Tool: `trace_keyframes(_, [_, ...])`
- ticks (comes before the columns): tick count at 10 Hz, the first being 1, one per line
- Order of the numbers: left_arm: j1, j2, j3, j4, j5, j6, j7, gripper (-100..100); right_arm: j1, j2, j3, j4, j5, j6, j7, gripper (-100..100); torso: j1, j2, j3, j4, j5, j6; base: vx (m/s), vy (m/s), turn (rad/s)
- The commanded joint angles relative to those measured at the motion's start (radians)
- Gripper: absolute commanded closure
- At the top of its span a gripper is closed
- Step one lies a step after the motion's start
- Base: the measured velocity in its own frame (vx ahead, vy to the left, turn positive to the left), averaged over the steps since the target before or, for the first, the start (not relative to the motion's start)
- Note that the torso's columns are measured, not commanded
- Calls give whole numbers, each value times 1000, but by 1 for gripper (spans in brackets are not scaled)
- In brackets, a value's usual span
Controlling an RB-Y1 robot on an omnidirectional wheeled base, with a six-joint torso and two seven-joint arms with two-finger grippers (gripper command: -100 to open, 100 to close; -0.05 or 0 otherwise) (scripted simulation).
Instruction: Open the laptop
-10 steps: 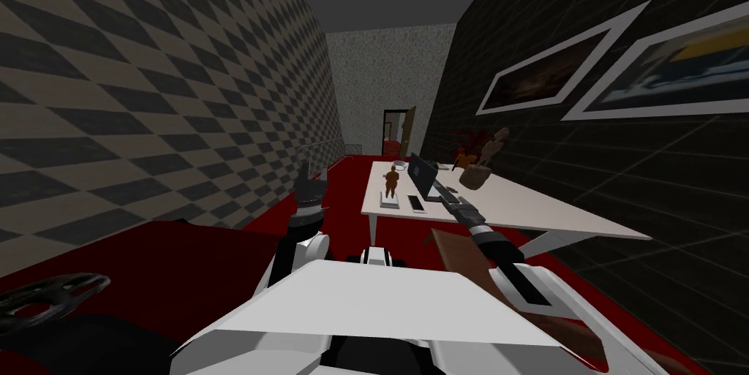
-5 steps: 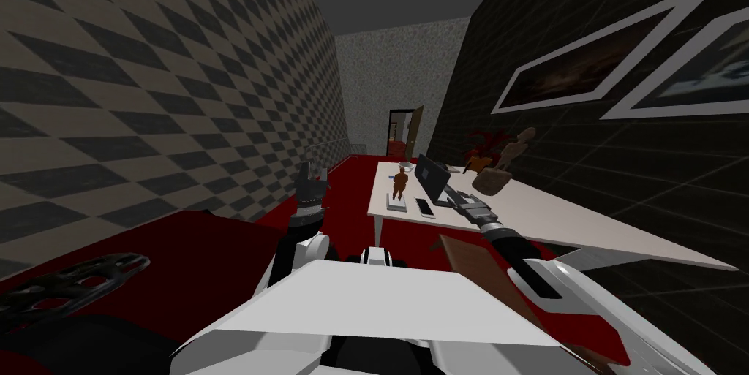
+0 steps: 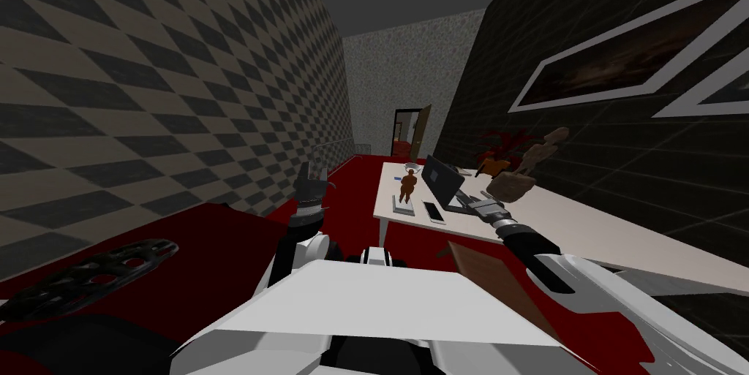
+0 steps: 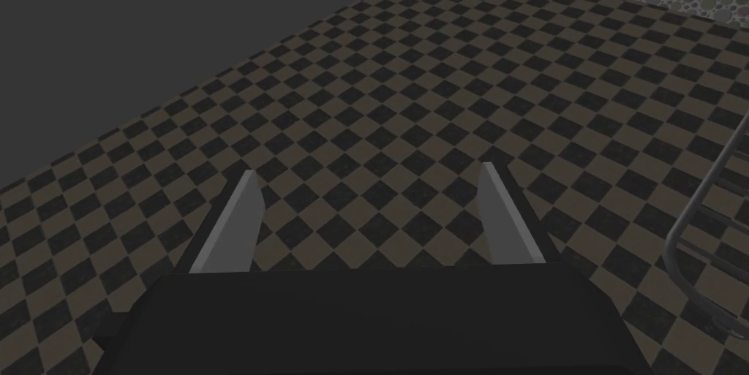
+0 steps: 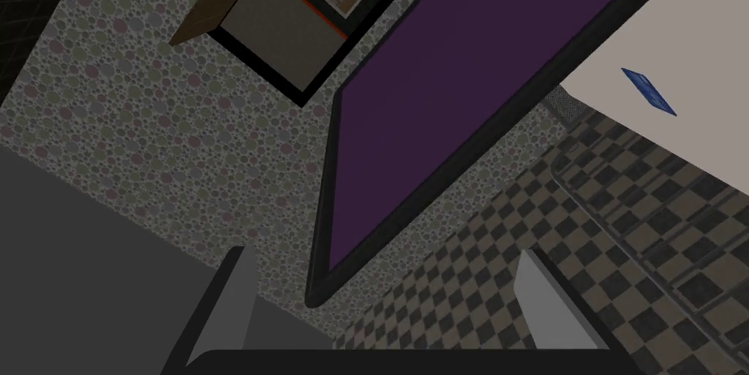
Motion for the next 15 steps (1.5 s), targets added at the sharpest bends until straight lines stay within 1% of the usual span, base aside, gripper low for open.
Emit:
trace_keyframes(1, [0, 0, 0, 0, 0, 0, 0, 0, 1, -59, -23, 25, 51, 29, 36, -100, 0, 1, 0, 0, 0, 0, 24, 44, 77])
trace_keyframes(5, [0, 0, 0, 0, 0, 0, 0, 0, 0, -134, -53, 59, 123, 61, 86, -100, 1, -1, 0, 0, 0, 0, 37, 61, 86])
trace_keyframes(6, [0, 0, 0, 0, 0, 0, 0, 0, 3, -121, -52, 54, 112, 52, 78, -100, 1, 0, 0, 0, 0, 0, 19, 34, 15])
trace_keyframes(7, [0, 0, 0, 0, 0, 0, 0, 0, 4, -123, -54, 53, 114, 54, 80, -100, -2, 1, 1, 0, -1, 0, 5, 8, -2])
trace_keyframes(8, [0, 0, 0, 0, 0, 0, 0, 0, 4, -123, -53, 53, 114, 54, 80, 100, -4, 2, 1, 1, -1, 0, 0, 0, 0])
trace_keyframes(9, [0, 0, 0, 0, 0, 0, 0, 0, -13, -123, -53, 78, 77, 44, 43, 100, -2, 1, 1, -1, -2, -1, -31, -45, 27])
trace_keyframes(11, [0, 0, 0, 0, 0, 0, 0, 0, -30, -122, -50, 102, 40, 33, 7, 100, -5, 1, 1, 0, -1, 1, -45, -93, 33])
trace_keyframes(13, [0, 0, 0, 0, 0, 0, 0, 0, -46, -121, -48, 126, 3, 22, -30, 100, -4, 0, 0, 0, -1, 2, -50, -79, 15])
trace_keyframes(15, [0, 0, 0, 0, 0, 0, 0, 0, -63, -121, -45, 150, -34, 10, -67, 100, -4, -4, -2, -1, -1, 0, -38, -74, 13])
